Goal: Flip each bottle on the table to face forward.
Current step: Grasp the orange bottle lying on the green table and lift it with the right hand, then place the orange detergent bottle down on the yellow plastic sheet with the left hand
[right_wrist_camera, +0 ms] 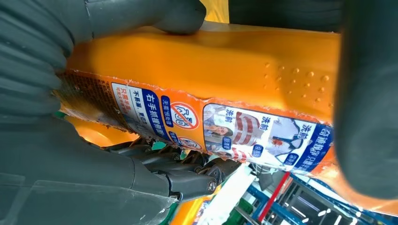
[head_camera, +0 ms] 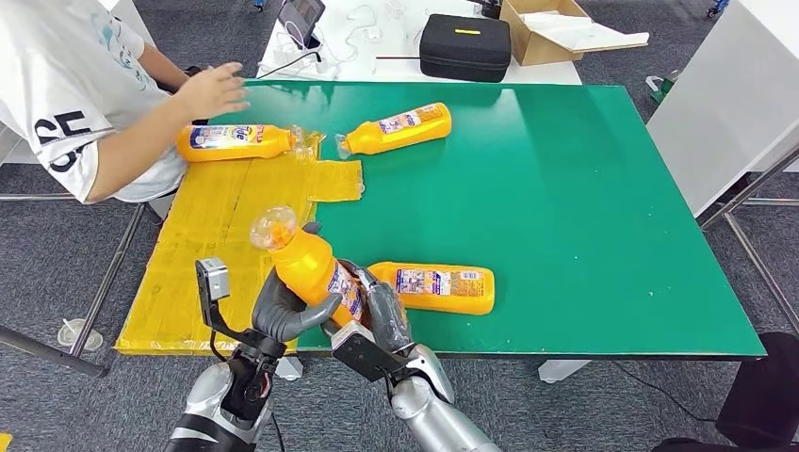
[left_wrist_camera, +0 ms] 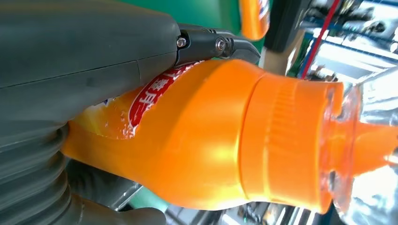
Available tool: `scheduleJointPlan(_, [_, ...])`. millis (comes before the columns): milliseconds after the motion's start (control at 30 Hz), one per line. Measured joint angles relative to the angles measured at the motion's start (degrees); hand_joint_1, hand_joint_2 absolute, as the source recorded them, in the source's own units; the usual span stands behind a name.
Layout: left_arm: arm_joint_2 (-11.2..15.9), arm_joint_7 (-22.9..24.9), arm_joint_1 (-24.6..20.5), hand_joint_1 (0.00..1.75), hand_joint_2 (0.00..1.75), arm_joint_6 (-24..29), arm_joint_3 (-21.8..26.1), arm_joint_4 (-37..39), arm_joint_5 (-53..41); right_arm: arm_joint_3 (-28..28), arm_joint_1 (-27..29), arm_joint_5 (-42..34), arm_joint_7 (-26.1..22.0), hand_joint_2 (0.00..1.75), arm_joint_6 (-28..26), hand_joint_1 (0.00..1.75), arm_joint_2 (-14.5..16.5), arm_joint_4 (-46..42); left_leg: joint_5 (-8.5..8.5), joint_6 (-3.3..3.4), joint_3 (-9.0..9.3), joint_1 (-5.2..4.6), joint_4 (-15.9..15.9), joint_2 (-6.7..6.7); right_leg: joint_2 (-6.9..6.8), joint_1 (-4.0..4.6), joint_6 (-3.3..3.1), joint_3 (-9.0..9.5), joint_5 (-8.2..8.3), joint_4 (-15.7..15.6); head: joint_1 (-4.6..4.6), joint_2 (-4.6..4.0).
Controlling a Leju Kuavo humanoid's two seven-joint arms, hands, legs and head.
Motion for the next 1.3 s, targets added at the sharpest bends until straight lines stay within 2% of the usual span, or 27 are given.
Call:
scheduleJointPlan(133, [0.6,0.88,0.1,0.04,1.75,-1.88,0.37,0.96,2.42,0.37,-0.16,-0.07,-0.2,1.75,-0.04,1.75,0.0,1.37,0.0,0.0,0.0,0.0,0.0,0.0,0.0,0.0,0.0,-0.01,0.0,0.0,0.01,0.01])
scheduleJointPlan(167, [0.72,0.98,0.11,0.41,1.75,-2.26,0.4,1.19,3.09,0.44,-0.24,-0.04,-0.21,1.75,-0.04,1.75,0.0,1.65,0.0,0.0,0.0,0.0,0.0,0.0,0.0,0.0,0.0,-0.01,0.0,0.0,0.01,0.01])
scheduleJointPlan(267, [1.02,1.62,0.12,1.68,1.75,-4.0,0.62,1.83,6.21,0.6,-0.51,0.05,-0.21,1.75,-0.05,1.75,0.0,2.41,0.0,0.0,0.01,0.0,0.0,0.01,0.01,0.0,0.0,-0.01,0.01,0.0,0.01,0.01])
scheduleJointPlan(300, [1.11,1.76,0.13,1.75,1.75,-4.37,0.71,1.95,6.87,0.62,-0.59,0.03,-0.22,1.75,-0.07,1.75,0.0,2.62,0.01,0.0,0.01,0.0,0.0,0.01,0.01,0.0,0.0,-0.01,0.01,0.0,0.01,0.01])
scheduleJointPlan(400, [1.38,0.97,0.14,1.75,1.75,-3.2,0.66,2.03,5.46,0.63,-0.74,-0.21,-0.28,1.75,-0.09,1.75,0.01,3.07,0.01,0.0,0.01,0.0,0.0,0.01,0.01,0.0,0.0,-0.01,0.01,0.0,0.01,0.01])
scheduleJointPlan(567, [1.41,-1.68,0.05,1.75,1.75,2.54,-0.14,1.7,-2.28,0.59,-0.69,-0.72,0.44,1.75,-0.09,1.75,0.02,3.44,0.01,0.0,0.0,0.0,0.0,0.01,0.01,0.0,0.0,-0.01,0.01,0.0,0.02,0.0])
scheduleJointPlan(767, [1.39,-2.05,-0.07,1.75,1.75,3.03,-0.14,1.46,-4.01,0.57,-0.67,-0.77,0.62,1.75,-0.07,1.75,0.02,3.5,0.01,0.0,0.01,0.0,0.0,0.01,0.01,0.0,0.0,-0.01,0.01,0.0,0.02,0.0])
scheduleJointPlan(800, [1.39,-2.06,-0.08,1.75,1.75,3.02,-0.13,1.45,-4.07,0.57,-0.67,-0.8,0.62,1.75,-0.07,1.68,0.02,3.5,0.01,0.0,0.01,0.0,0.0,0.01,0.01,0.0,0.0,-0.01,0.01,0.0,0.02,0.0])
scheduleJointPlan(867, [1.39,-2.08,-0.09,1.75,1.75,2.94,-0.11,1.45,-4.1,0.57,-0.67,-0.85,0.62,1.75,-0.05,0.81,0.02,3.5,0.01,0.0,0.01,0.0,0.0,0.01,0.01,0.0,0.0,-0.01,0.01,0.0,0.02,0.0])
scheduleJointPlan(933, [1.39,-1.99,-0.13,1.75,1.75,2.63,-0.03,1.45,-3.42,0.57,-0.68,-0.99,0.62,0.87,-0.06,0.01,0.02,3.5,0.01,0.0,0.01,0.0,0.0,0.01,0.01,0.0,0.0,-0.01,0.01,0.0,0.01,0.0])
scheduleJointPlan(1000, [1.38,-1.74,-0.16,1.75,1.75,2.13,0.11,1.44,-1.75,0.55,-0.68,-1.54,0.71,0.0,-0.09,0.0,0.02,3.42,0.01,0.0,0.01,0.0,0.0,0.01,0.01,0.0,0.0,-0.01,0.01,0.0,0.02,0.0])
scheduleJointPlan(1300, [1.95,-1.08,-1.58,1.75,1.75,3.08,5.24,-1.09,4.11,-1.25,0.84,-5.83,3.01,0.0,5.09,0.0,-1.92,-6.32,0.01,0.0,0.03,0.0,0.0,0.02,0.02,0.0,0.0,-0.01,0.01,0.0,0.01,0.0])
